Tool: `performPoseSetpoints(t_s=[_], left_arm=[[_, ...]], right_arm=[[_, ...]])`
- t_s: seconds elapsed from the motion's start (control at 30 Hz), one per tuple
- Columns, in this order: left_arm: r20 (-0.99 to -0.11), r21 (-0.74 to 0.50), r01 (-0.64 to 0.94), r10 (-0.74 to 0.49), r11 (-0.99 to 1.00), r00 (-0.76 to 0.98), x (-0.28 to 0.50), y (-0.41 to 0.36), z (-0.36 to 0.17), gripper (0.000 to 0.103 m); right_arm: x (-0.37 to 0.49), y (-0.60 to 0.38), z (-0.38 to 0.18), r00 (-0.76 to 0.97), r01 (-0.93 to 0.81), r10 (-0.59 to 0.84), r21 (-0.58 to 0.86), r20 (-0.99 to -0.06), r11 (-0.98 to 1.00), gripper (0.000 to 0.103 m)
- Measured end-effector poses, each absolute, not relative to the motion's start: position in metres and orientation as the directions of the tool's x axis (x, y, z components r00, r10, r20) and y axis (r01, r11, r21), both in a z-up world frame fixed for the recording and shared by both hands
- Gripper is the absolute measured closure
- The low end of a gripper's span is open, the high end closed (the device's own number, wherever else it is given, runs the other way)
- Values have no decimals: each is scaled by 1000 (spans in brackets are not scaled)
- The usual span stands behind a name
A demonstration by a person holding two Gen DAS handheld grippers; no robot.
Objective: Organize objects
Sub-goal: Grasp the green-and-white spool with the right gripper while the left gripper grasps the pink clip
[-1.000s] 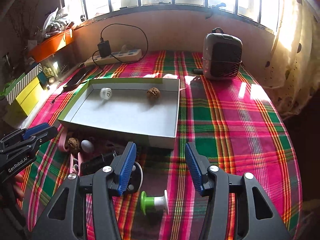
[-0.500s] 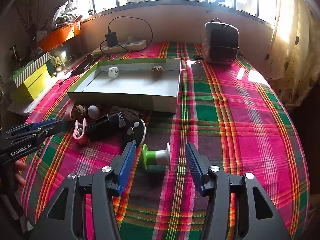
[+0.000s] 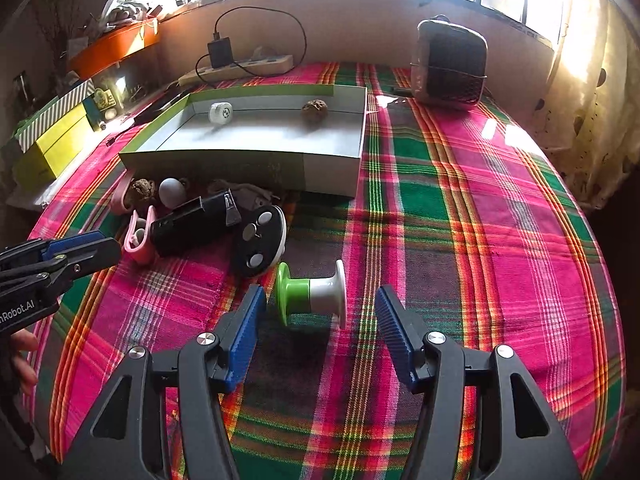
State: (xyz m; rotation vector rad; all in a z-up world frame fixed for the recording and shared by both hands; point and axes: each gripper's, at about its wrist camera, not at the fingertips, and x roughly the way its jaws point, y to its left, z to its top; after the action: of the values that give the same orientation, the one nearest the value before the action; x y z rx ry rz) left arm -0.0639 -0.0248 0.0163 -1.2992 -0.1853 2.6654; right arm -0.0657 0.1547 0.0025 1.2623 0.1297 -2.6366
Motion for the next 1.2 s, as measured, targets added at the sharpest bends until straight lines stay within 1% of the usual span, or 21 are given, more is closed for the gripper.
performPoseSetpoints(t_s=[0.17,0.47,0.53,0.6,0.7,1.2], left_arm=[[-769,-186,-107,213,-977,-603,-65,-18,18,71],[-790,-155,-86,176,-984,-587,-73,-8,12,70],[-792,-148,-74,163,-986,-589,-75,-7,11,70],[-796,-136,-69,151,-988,-586,-77,-5,9,70],[-801,-123,-73,143,-990,-581,-79,-1,7,70],[-801,-74,-23,73,-997,-594,-76,-15,6,70]], right_arm=[[-69,155,-1,-602,229,-125,-20,-788,-973,45],[-73,164,-1,-607,223,-129,-12,-784,-975,45],[-73,166,-1,-607,223,-134,-6,-783,-975,49],[-73,167,0,-610,221,-134,-5,-781,-975,59],[-73,167,0,-610,227,-141,-1,-780,-974,65],[-73,165,0,-607,245,-153,-1,-780,-969,66]])
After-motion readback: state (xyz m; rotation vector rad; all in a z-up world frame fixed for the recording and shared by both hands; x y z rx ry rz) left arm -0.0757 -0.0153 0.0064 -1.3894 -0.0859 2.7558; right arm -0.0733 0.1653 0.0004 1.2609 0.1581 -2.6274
